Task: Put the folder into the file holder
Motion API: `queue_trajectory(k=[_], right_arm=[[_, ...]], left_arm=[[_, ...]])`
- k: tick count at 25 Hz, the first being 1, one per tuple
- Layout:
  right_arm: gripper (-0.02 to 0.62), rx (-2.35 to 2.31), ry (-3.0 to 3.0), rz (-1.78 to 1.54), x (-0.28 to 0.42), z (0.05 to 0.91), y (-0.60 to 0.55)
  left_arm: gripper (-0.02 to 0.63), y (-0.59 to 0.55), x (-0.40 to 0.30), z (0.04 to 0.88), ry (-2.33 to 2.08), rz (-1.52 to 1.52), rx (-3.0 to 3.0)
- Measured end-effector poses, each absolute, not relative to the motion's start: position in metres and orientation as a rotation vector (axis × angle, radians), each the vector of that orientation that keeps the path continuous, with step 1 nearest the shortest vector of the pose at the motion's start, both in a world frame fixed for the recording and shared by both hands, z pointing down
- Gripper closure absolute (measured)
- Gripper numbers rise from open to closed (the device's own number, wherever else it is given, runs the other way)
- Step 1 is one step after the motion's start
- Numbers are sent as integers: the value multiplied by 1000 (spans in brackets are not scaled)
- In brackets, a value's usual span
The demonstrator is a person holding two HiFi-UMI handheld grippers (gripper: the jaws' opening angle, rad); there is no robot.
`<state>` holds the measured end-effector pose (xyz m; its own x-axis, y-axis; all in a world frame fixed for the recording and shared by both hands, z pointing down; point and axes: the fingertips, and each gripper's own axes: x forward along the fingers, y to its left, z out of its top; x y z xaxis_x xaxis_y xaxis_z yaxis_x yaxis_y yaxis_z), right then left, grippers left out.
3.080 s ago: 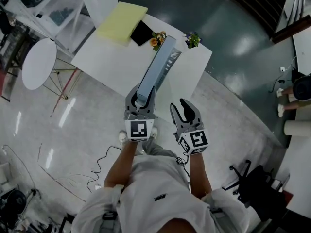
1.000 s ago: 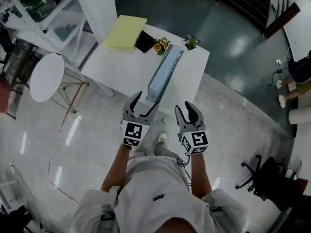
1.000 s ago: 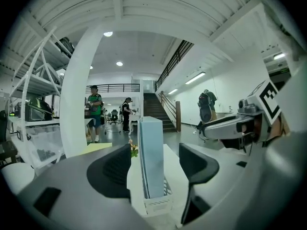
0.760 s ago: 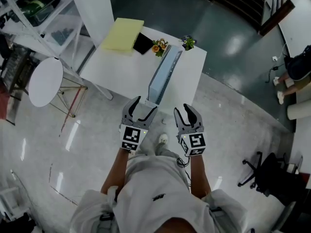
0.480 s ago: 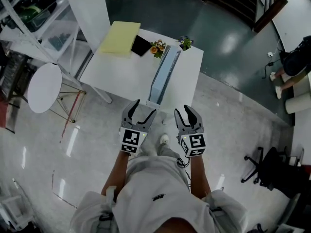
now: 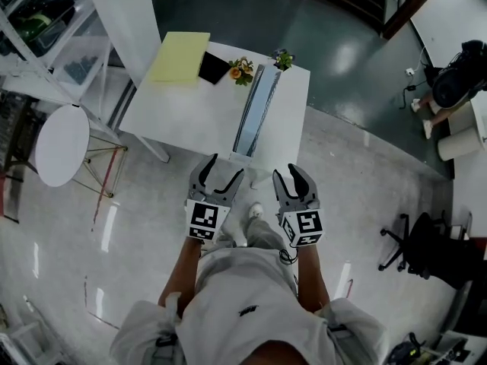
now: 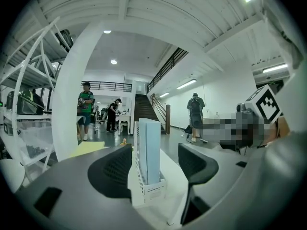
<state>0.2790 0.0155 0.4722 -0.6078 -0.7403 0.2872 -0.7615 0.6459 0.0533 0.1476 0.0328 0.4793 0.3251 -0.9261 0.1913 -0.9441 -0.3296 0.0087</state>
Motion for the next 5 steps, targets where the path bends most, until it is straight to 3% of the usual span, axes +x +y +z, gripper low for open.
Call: queue_trajectory(k=[5], right_arm=[[436, 1216, -2580, 108, 271, 474, 16]], left_arm=[[293, 29, 145, 481, -1729, 221, 2469]])
